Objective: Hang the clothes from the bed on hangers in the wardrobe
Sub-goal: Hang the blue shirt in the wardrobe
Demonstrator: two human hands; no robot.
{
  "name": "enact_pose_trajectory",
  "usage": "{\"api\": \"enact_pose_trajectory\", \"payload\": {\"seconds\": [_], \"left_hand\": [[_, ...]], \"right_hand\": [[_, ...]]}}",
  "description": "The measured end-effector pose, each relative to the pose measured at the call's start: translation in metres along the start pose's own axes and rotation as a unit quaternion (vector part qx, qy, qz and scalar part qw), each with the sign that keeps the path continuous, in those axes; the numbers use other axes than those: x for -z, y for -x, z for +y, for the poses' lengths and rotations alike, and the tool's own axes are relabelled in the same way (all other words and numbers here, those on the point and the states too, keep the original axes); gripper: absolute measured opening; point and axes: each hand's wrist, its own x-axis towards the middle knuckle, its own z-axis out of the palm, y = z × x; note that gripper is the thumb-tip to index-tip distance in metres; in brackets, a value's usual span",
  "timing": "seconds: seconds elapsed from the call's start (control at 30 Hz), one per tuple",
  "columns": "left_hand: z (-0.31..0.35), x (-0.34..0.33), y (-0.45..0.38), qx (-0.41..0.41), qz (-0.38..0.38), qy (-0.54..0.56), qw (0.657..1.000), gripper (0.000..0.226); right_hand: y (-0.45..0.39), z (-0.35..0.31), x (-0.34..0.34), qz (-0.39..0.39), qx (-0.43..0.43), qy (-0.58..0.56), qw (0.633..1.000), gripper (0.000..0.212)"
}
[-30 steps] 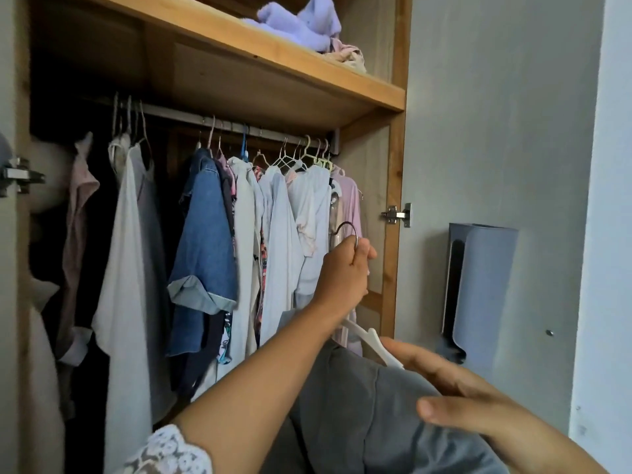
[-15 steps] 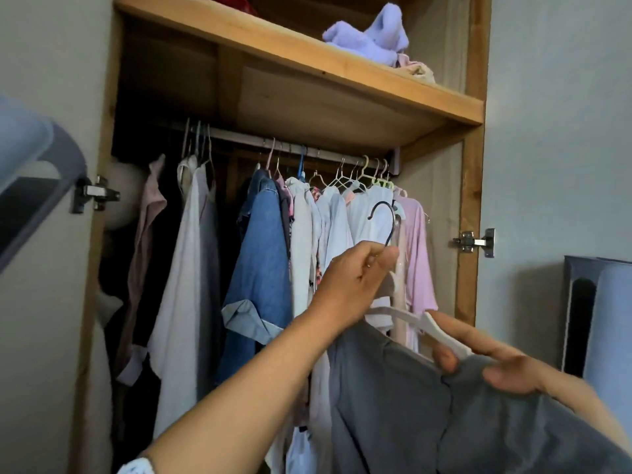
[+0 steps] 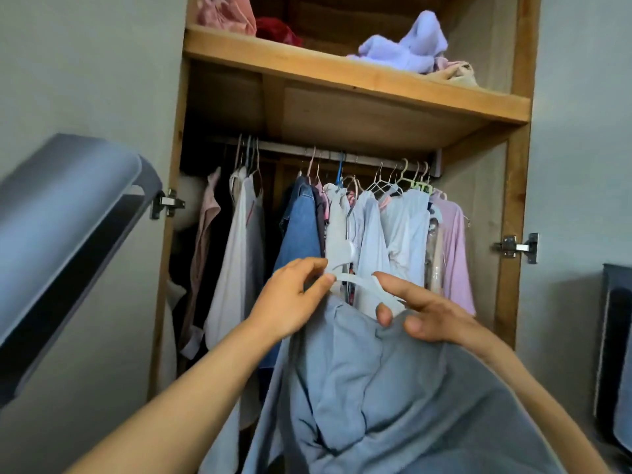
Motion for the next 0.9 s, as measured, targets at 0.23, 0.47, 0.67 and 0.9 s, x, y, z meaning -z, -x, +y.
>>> {"api": "enact_pose_trajectory", "payload": {"seconds": [0.23,0.47,0.67,0.9], "left_hand": [[0.015,0.04,0.019,0.013,0.064,-0.049,0.997,0.033],[-0.004,0.056,0.035,0.073,0.078,-0.083,0.991,0.036],[-0.02,0.061,0.009,0.086,0.102,-0.091,0.987,0.039],[-0.059,0.056,-0.041,0.067,0.158,-0.09,0.981,0.036]], "right_hand": [[-0.006,-0.006,-0.023,-0.014,0.009,-0.079,0.997,0.109],[-0.046,-0.022,-0.024,0.018,0.048,-0.02,0.998,0.079],[-0.119,-0.015,-0.028,0.047,0.08,0.0,0.996,0.087],[-0.221,0.011,-0.015,0.073,0.115,0.008,0.991,0.074]]}}
